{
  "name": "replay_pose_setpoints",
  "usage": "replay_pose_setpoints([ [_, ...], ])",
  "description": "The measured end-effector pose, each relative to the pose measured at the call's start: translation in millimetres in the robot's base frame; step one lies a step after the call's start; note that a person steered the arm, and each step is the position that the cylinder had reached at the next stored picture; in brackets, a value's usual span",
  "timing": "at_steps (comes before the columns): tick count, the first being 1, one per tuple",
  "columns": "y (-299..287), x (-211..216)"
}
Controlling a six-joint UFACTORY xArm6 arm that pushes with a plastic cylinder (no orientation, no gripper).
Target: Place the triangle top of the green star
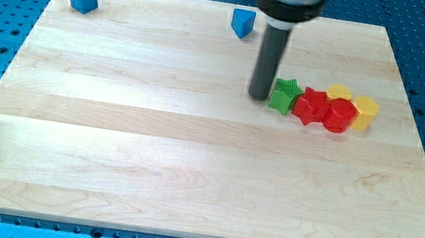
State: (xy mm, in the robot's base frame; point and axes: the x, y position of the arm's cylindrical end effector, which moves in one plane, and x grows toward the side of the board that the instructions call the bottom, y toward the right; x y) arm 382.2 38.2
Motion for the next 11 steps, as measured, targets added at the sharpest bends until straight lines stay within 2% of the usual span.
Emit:
replay_pose_setpoints([
  [2,-108.4,-82.3],
  [3,-77.0,-125.3],
  [5,-18.1,-155.9],
  [6,11.0,-114.9],
  [8,25.2,-160.3],
  [10,40.9,-52.2],
  [11,42.6,-83.7],
])
